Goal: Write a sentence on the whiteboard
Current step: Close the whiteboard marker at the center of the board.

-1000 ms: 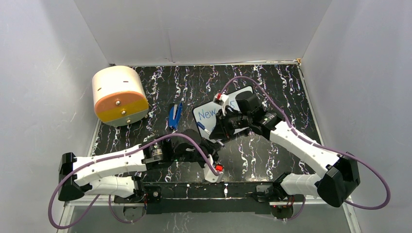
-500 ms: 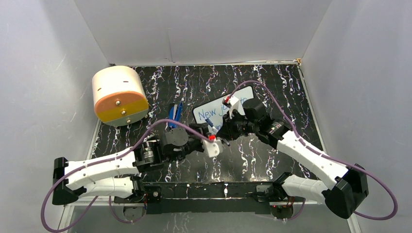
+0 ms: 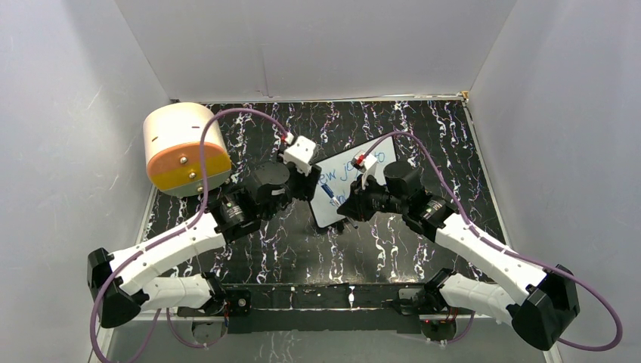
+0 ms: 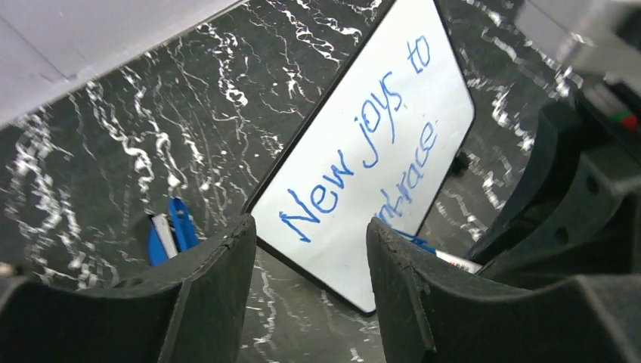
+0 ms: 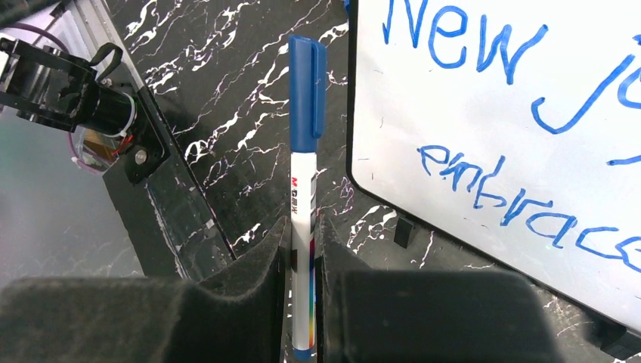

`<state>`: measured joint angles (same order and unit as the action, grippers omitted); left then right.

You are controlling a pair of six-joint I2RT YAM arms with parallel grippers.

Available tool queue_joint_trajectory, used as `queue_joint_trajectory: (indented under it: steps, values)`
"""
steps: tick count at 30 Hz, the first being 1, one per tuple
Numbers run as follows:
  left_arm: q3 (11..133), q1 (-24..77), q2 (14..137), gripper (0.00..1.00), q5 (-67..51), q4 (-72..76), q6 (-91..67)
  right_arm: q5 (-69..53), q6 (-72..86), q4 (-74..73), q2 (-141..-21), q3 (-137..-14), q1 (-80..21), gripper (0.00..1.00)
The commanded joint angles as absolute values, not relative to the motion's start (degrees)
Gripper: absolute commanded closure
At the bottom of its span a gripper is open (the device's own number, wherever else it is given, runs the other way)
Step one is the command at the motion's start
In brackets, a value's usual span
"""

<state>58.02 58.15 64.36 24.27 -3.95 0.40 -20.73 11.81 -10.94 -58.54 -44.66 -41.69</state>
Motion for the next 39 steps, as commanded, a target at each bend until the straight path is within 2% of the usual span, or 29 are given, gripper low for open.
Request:
queue_joint_trajectory:
  steps: [1,9,31,39]
  values:
    - [61.0,55.8,64.0,0.47,16.6,-4.7,-15.5,-21.6,11.8,-4.8,-56.4,-43.3,-41.7,1.0]
    - [61.9,53.2,66.8,0.49,9.0,-5.3,-23.6,-23.0,12.4,-3.4,-55.8,-42.7,-41.7,1.0]
    - [63.7,52.4,71.8,0.57,-2.2,-9.6,-26.3,-22.4,14.1,-1.1,-55.0,-42.4,-41.7,1.0]
    - [66.6,52.4,69.5,0.53,7.8,-13.5,-22.3,-23.3,14.2,-1.6,-55.6,-42.5,-41.7,1.0]
